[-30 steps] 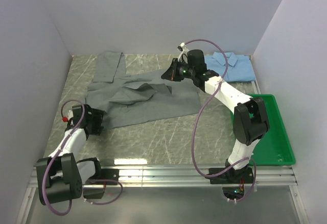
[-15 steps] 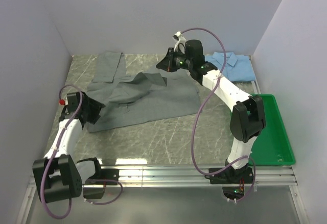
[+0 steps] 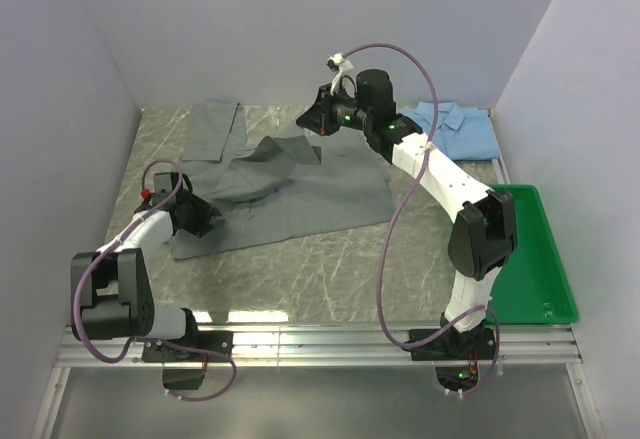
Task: Fold and stack the long sleeve shirts
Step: Fold the shirt
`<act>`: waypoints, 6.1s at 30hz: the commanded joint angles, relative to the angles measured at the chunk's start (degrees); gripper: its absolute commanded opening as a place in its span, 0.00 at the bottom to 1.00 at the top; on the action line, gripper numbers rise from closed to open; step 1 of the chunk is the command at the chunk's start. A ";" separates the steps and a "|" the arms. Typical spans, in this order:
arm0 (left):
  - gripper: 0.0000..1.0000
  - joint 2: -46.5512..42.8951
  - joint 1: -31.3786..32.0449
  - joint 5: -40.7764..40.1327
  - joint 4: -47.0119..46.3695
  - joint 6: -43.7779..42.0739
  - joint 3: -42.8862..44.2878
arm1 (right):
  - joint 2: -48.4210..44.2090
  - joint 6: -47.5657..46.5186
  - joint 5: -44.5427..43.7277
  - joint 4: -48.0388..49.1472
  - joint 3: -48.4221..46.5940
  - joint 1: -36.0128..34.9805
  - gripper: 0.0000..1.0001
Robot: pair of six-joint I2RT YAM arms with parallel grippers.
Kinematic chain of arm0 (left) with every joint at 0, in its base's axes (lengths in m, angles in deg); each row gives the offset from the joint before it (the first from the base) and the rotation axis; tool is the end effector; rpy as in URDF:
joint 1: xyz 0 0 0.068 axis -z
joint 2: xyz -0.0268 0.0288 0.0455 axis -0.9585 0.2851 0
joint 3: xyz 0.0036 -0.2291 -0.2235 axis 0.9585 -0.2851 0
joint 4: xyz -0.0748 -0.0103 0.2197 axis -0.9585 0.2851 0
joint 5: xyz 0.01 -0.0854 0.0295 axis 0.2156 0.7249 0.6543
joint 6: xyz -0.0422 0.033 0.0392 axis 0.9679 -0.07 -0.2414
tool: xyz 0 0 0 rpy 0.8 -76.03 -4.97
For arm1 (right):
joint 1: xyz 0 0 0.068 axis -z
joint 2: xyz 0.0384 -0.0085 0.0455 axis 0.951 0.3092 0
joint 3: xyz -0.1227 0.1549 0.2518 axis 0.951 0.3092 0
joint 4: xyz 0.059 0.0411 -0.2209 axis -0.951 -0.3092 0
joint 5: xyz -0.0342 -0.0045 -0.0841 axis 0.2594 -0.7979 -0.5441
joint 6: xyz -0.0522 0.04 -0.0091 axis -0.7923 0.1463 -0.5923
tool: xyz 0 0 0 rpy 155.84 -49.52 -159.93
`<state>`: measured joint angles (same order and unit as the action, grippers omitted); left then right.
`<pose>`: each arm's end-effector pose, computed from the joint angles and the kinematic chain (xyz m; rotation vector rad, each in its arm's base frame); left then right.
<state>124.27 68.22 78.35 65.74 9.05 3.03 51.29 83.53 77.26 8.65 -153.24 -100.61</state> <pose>0.2323 0.0147 0.2279 -1.3083 2.2683 -0.4906 0.3700 0.2338 0.4155 -0.6123 1.7788 1.0561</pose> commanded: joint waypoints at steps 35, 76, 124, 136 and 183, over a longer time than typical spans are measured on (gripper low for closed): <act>0.48 1.18 -0.50 -1.94 -9.02 10.28 -1.73 | -16.70 -18.07 6.34 -4.42 6.95 -3.72 0.00; 0.48 -5.68 -11.93 2.88 -19.48 22.07 -12.46 | -28.57 -34.42 -16.67 -16.48 36.12 -8.55 0.00; 0.52 -11.39 -20.80 11.93 -28.45 25.67 -20.55 | -27.15 -18.35 -42.81 -3.62 48.53 -12.34 0.24; 0.90 -16.57 -20.80 9.21 -12.10 12.85 -13.96 | -30.07 5.80 -19.62 -6.02 48.43 2.85 0.63; 0.97 -17.72 -13.33 1.30 0.65 -15.38 -3.93 | -0.35 22.36 0.53 17.46 44.04 14.82 0.17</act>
<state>106.52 54.74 79.97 67.21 -5.17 -2.67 51.68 106.50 76.67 23.51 -107.06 -86.18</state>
